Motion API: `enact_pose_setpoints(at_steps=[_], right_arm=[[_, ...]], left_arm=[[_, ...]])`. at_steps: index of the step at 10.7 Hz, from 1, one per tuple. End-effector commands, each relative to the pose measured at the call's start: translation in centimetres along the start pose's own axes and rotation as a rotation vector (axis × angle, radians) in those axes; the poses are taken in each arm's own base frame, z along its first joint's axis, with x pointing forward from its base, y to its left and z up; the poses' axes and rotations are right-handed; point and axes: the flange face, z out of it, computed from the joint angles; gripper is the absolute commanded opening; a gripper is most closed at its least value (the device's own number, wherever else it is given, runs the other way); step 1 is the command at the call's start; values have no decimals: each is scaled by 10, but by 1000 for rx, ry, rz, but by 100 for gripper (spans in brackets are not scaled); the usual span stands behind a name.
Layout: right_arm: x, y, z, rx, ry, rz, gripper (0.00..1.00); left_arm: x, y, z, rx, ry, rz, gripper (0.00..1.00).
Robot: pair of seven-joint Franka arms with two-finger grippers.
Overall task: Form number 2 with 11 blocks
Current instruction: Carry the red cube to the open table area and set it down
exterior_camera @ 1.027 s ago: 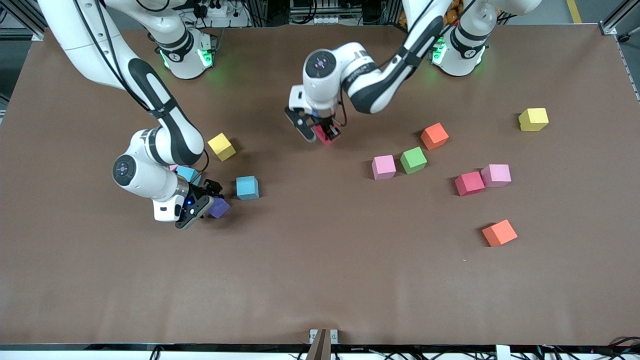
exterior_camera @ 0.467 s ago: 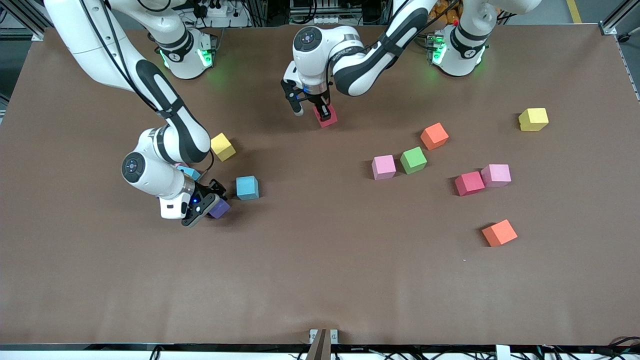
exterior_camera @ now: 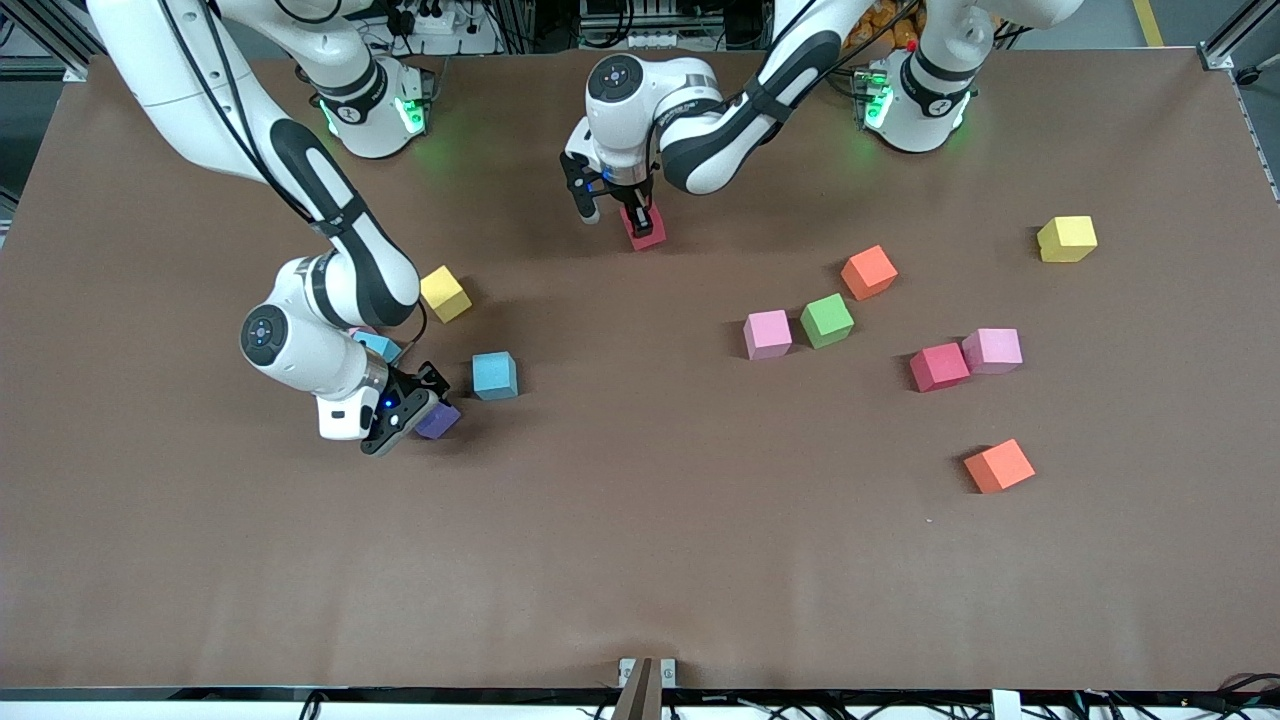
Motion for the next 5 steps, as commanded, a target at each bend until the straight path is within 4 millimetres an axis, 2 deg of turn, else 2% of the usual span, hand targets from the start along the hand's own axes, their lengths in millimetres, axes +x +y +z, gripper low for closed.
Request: enact_pose_setpoints(at_steps=[1,3,5], right_arm=[[18,4,-34,46,-8,6,30],[22,9,-49,44,-3,30,30],[25,4,-56,50,-15,83,30]], left_arm=[[-1,8,1,5,31,57,40],[-1,11,3,11,34,83,40],[-1,18,4,14,33,157,40]])
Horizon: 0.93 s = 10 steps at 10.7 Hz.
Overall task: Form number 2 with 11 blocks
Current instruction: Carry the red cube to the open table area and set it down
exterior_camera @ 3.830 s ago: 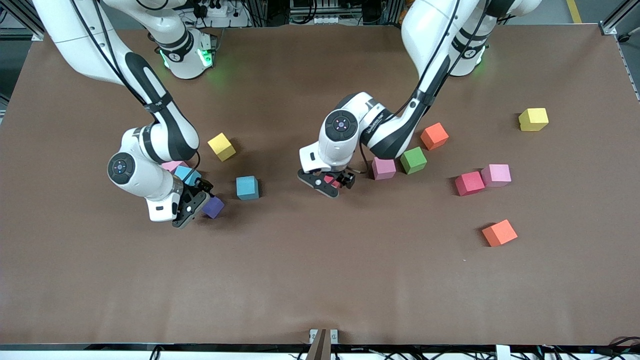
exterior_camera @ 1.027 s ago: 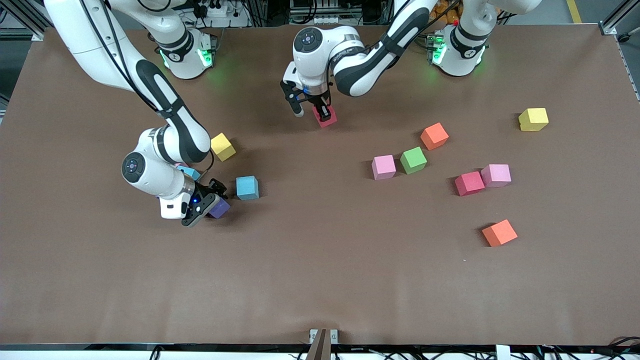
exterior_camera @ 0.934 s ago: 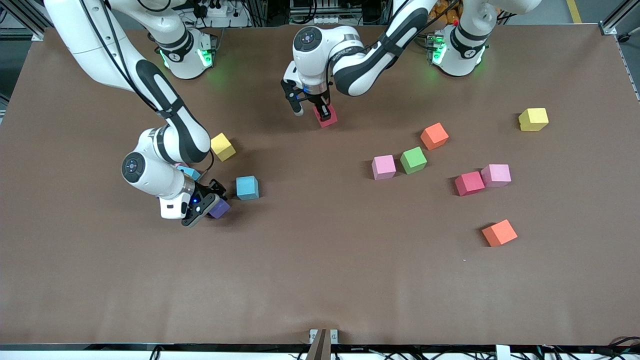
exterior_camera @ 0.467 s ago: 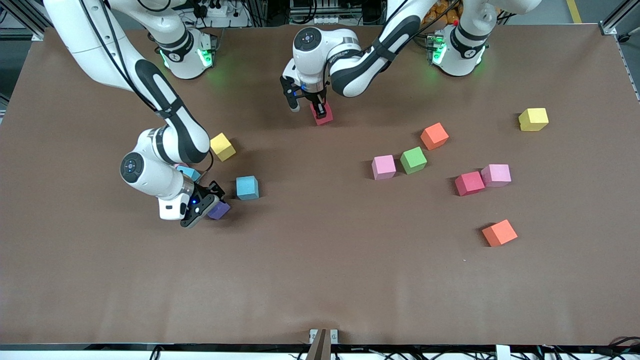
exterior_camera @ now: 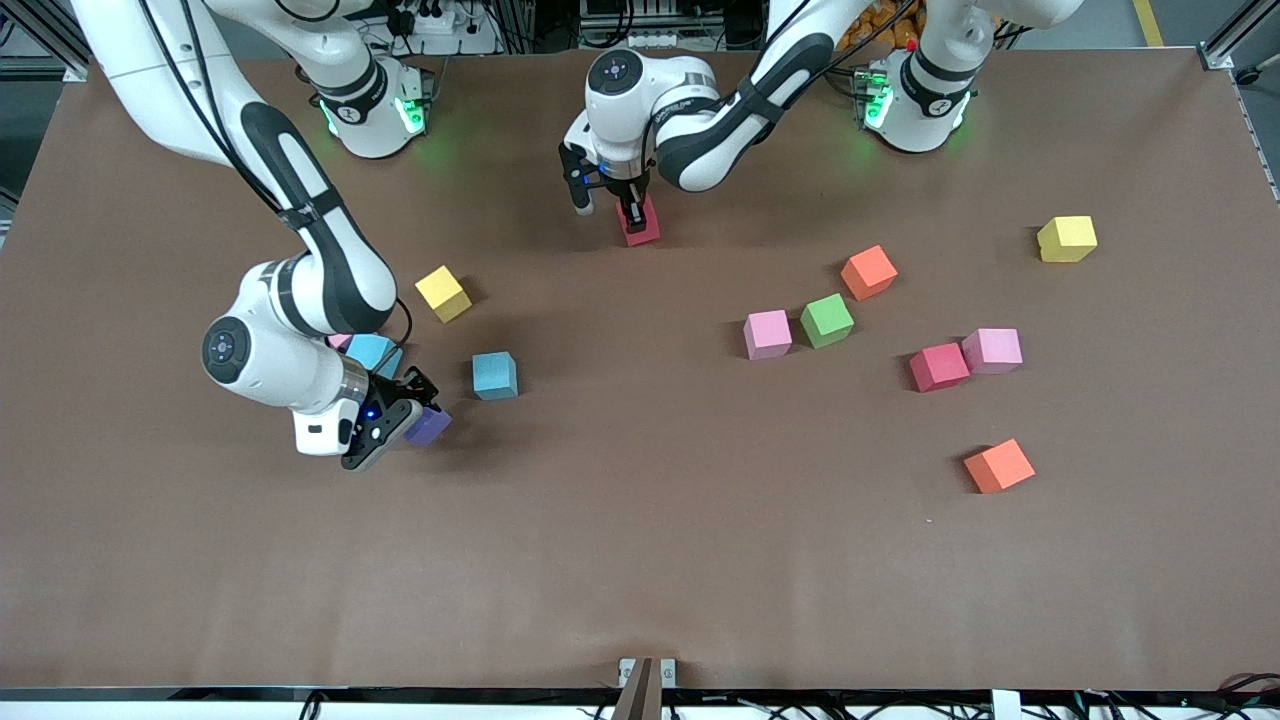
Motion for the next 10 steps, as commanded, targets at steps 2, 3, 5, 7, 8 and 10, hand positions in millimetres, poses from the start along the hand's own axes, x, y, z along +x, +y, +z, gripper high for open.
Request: enact_pose_setpoints(at_steps=[2,3,5,7,8,10], right_arm=[[3,-9,-16,14,-7,50,30],[4,-8,-20,15,-6,55,30],[8,-10,-23,14,-24,71,30],[12,-13,-27,10,-29,82,30],[12,-13,-28,12,-32,85,30],[12,-13,-28,13,-32,84,30]], left_arm=[[-4,8,-2,5,14,127,40],[-5,8,-3,-1,15,169,40],[-8,11,-4,-13,15,184,40],[-10,12,-1,-16,10,185,40],[-11,13,1,-20,6,186,41],[-11,14,3,-23,4,187,46]])
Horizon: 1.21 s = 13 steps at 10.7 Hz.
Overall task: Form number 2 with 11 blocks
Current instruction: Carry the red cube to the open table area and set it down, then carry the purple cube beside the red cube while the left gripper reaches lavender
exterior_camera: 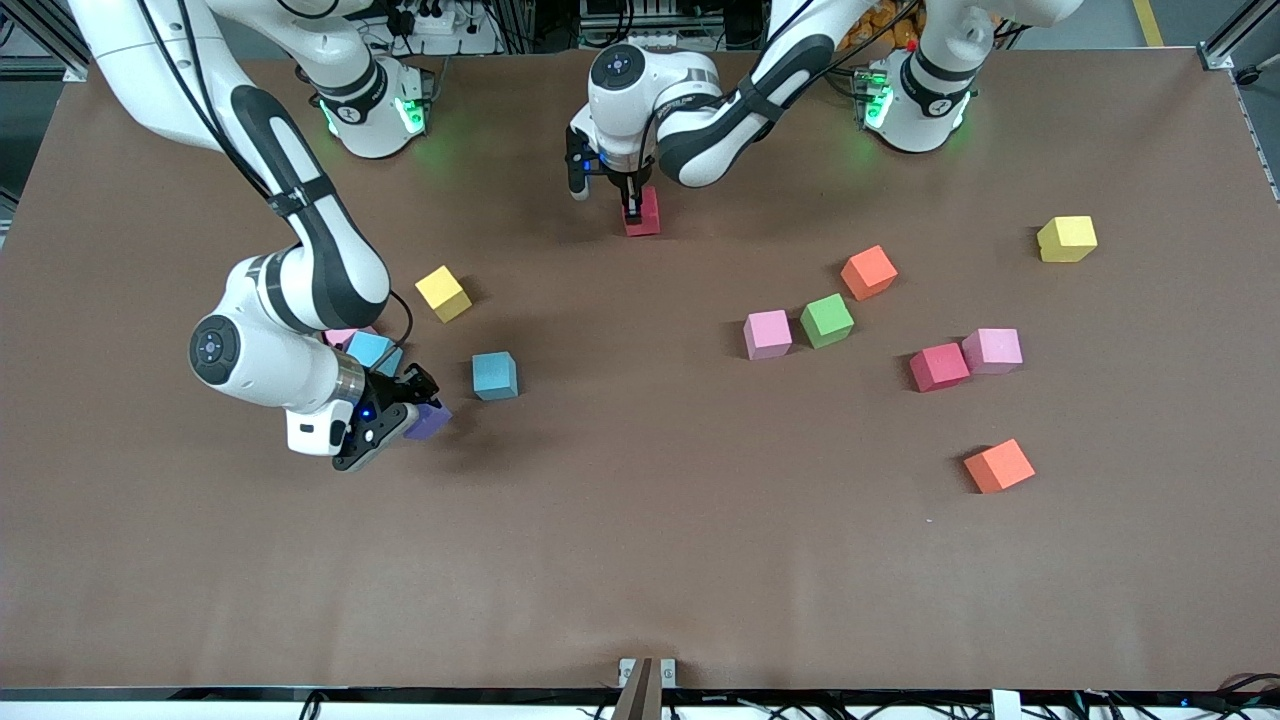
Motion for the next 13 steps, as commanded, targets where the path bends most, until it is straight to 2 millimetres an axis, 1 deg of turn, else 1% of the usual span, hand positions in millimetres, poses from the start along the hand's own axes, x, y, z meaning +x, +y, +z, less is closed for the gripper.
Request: enact_pose_setpoints(at_steps=[1,2,5,6,7,9,11,12,13], right_arm=[[1,-5,-9,-9,-11,7,30],[1,-5,-9,-9,-11,7,30],[1,-5,-9,-9,-11,10,30],[1,-5,-9,-9,-11,10,30],[1,-5,-9,-9,-11,10,30],[1,-5,-8,-9,-12,10,30],[0,-8,-7,1,-27,1,29],[0,-12,-10,0,-48,-27,27],[3,-21,-11,-26,-73,-83,25]], left_arm=[[-2,1,-1,9,14,29,51],[-2,1,2,3,11,28,54],[-1,1,7,-7,10,34,61],[-1,1,8,-7,10,33,76],[0,0,7,-6,14,33,100],[1,-1,2,3,21,34,100],[2,1,-10,23,31,41,100],[3,2,-25,39,45,43,100],[2,-4,-43,60,66,38,100]])
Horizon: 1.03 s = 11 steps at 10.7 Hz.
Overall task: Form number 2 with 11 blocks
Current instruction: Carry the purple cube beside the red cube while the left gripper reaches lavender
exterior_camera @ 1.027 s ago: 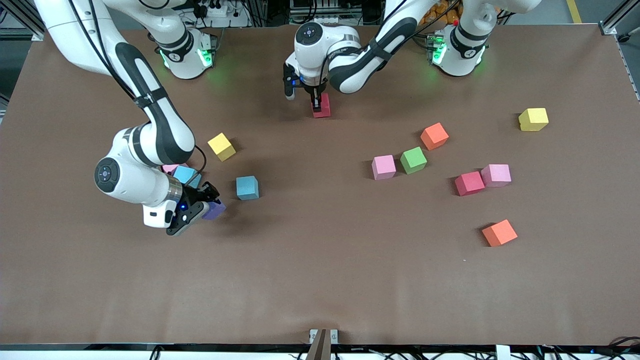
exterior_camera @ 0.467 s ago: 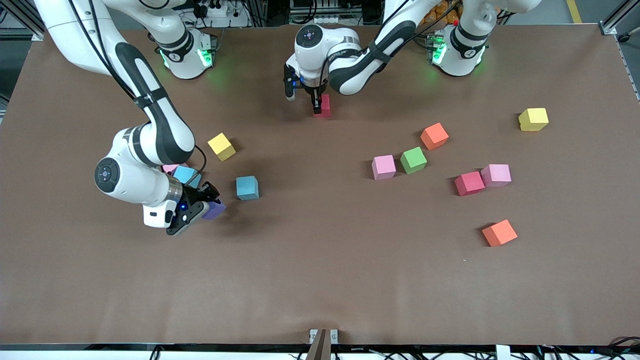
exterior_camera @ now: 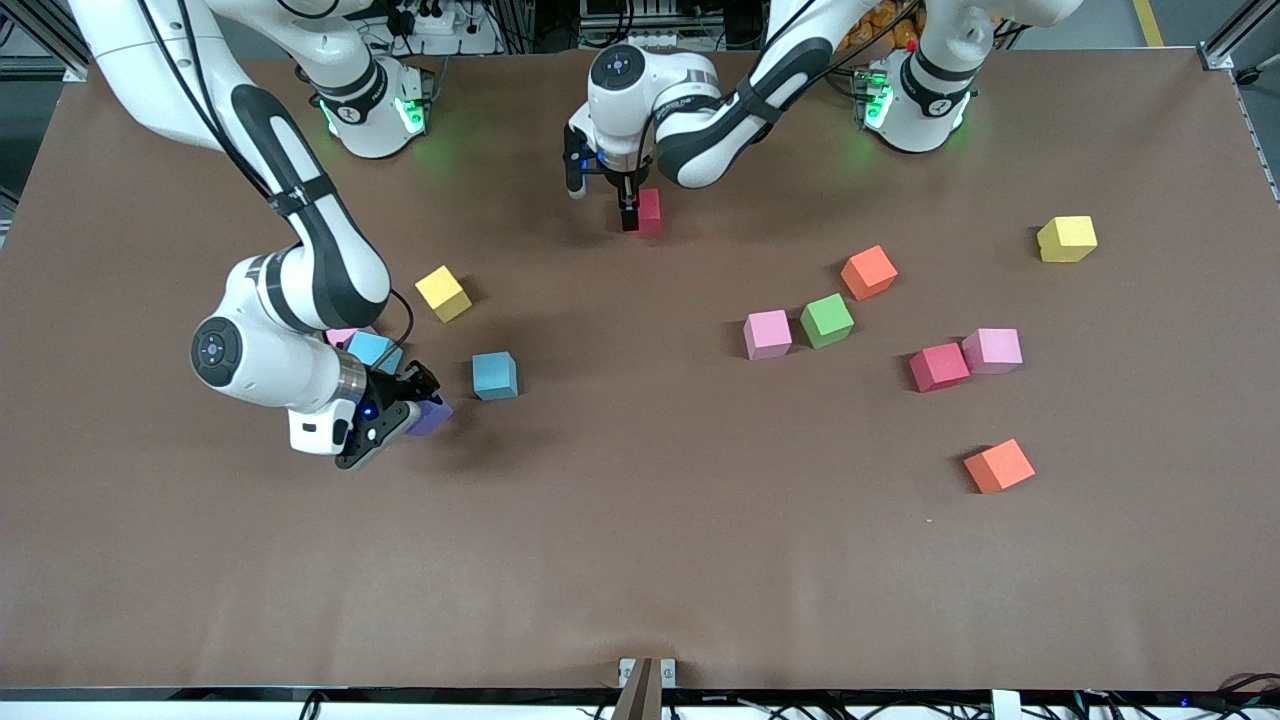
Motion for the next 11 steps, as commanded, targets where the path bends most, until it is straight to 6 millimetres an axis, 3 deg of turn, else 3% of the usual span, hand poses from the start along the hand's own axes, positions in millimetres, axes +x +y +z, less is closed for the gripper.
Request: enact_pose_setpoints(at_steps=[1,3,4,6,7,11], right_arm=[[9,-27,-12,-51,-46,-121,25],[16,-46,-20,-55,-45,-257,25],[15,-50,-19,-41,-66,-274,25],[12,-55,-29,-30,-84,-279,25],[14,-63,-33,-32,-83,-292,25],[19,-146,-20,7,-166,-421,20]], left_arm=[[-3,-4,-45,67,42,20,100],[-9,-18,-74,96,45,-21,100],[-18,-34,-93,116,41,-58,100],[-44,-72,-125,96,5,-201,100],[-63,-107,-137,102,17,-282,100],[-145,-211,-157,76,14,-629,100]])
